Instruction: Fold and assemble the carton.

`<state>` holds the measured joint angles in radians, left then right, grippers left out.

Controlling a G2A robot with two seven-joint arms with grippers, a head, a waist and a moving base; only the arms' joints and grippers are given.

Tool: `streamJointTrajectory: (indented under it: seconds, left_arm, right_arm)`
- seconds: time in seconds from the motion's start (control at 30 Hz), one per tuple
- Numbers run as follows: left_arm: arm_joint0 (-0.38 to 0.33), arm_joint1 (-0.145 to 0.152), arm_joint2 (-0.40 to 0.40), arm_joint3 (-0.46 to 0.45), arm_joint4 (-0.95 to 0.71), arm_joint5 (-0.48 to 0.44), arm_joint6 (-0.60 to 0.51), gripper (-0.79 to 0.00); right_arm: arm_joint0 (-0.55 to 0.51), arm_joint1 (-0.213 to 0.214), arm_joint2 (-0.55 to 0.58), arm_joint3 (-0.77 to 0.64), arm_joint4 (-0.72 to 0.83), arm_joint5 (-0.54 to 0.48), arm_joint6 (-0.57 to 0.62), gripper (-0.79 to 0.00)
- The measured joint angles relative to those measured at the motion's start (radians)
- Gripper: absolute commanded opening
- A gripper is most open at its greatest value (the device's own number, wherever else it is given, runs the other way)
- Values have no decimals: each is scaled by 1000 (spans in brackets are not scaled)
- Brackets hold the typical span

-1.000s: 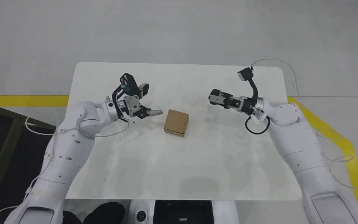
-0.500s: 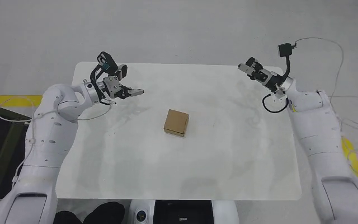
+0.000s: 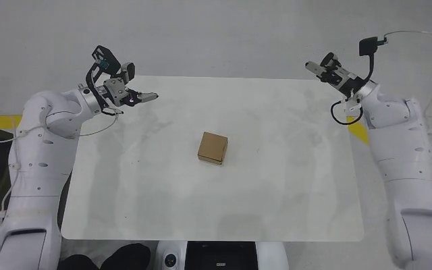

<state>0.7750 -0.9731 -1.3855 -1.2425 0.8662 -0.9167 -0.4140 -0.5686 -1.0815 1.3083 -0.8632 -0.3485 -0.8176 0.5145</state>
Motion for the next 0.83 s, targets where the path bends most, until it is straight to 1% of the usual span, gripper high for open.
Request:
streamJointTrajectory:
  seconds: [0.13,0.83]
  left_arm:
    - [10,5,-5,-23,-5,9,-12,0]
    - [10,4,-5,-22,-4,9,-12,-1]
  right_arm:
    - [-1,3,4,-7,-21,29,-16,-1]
    - [-1,3,4,-6,-20,27,-16,-1]
